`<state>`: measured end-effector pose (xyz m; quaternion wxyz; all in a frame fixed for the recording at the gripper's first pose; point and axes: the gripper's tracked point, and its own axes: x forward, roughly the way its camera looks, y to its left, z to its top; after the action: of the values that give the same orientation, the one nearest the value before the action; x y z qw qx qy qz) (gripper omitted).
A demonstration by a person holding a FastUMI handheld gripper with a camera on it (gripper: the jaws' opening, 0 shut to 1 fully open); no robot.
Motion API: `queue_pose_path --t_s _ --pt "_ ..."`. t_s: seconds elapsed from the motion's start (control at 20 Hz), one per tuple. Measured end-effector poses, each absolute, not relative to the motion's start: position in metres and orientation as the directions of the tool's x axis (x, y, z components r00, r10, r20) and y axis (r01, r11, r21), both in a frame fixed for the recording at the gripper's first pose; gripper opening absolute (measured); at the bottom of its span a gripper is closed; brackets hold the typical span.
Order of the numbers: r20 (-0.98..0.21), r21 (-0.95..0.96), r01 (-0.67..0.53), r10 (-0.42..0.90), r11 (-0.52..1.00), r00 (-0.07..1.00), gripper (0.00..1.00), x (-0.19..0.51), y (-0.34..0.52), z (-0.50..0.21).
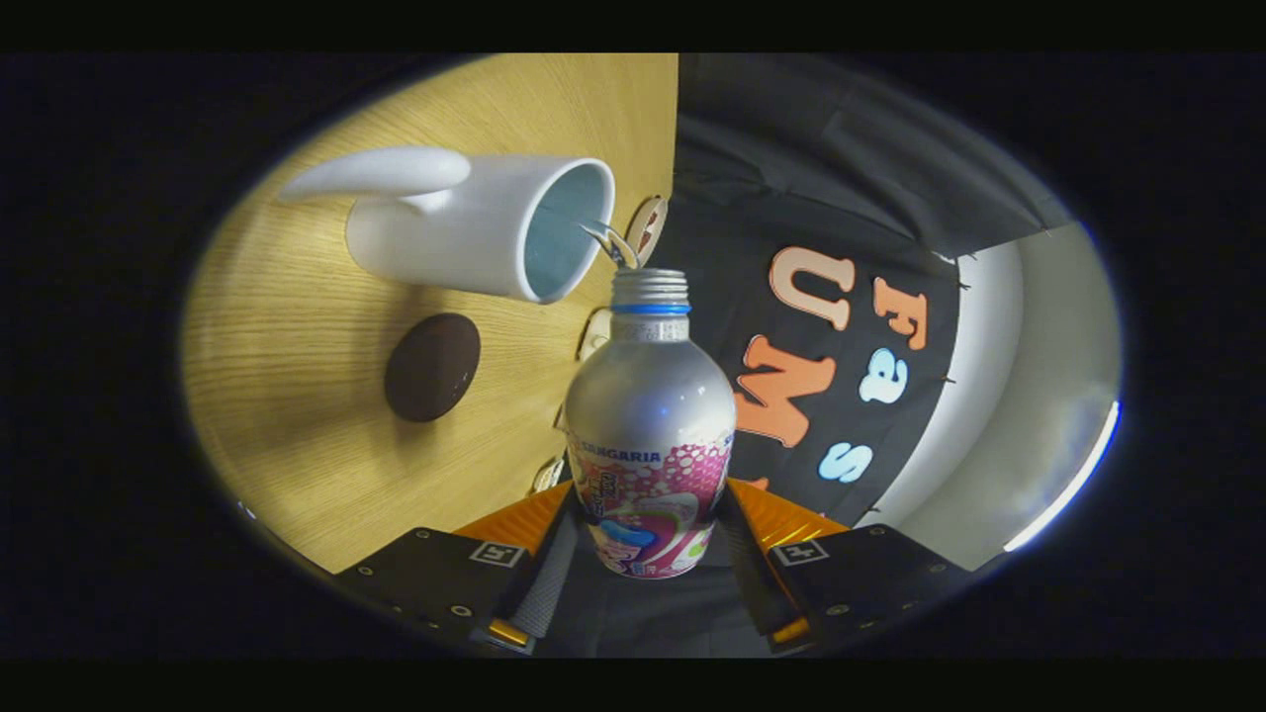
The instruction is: Take the bottle from table, then pour the juice into the cup, finally place the bottle on the coaster
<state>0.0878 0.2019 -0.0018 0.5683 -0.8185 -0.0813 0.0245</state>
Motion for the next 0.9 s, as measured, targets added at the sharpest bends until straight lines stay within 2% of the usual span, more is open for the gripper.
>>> queue_pose_path --t_s 0.9 --pt "0.053 -0.892 0.129 0.183 -0.433 0.982 0.75 0.087 0.212 0.014"
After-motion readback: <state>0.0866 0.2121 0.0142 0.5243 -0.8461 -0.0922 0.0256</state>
